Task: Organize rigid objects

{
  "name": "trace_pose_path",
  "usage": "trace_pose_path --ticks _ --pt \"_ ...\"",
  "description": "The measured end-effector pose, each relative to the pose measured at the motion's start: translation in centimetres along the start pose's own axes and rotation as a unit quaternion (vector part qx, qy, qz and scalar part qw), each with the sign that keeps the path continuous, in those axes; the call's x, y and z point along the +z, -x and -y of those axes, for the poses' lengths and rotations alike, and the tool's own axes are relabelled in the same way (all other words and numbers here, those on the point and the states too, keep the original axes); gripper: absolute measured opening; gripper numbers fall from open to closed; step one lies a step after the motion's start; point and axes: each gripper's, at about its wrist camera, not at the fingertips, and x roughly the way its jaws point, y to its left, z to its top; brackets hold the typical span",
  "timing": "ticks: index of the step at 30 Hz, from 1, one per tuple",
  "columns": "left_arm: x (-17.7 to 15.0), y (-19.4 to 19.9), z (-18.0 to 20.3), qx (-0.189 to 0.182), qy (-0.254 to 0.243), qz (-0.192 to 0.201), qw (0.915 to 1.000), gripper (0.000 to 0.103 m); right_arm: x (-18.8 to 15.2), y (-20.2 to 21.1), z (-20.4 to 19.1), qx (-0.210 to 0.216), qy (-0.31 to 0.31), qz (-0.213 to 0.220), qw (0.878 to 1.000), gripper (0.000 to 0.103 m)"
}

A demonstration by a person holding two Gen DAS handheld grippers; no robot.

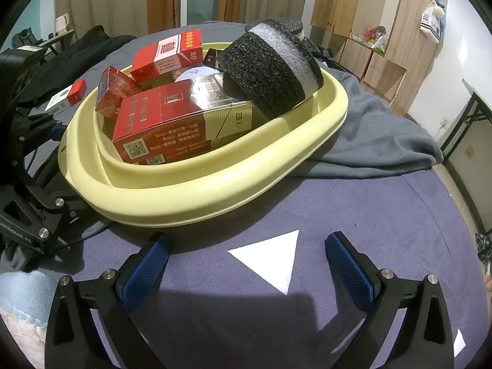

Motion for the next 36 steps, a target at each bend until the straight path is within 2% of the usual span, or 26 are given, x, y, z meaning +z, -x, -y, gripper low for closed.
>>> trace_pose_path --ticks 10,36 --pt "-0.6 0.1 0.1 0.004 0.006 0.027 0.9996 0.103 0.0 0.0 0.0 0.0 0.0 0.0 1.0 0.103" --pt "-1.2 0.1 0.0 0.0 0.008 0.027 0.9996 0.103 0.0 -0.1 -0.1 0.0 0.0 0.0 1.0 0.103"
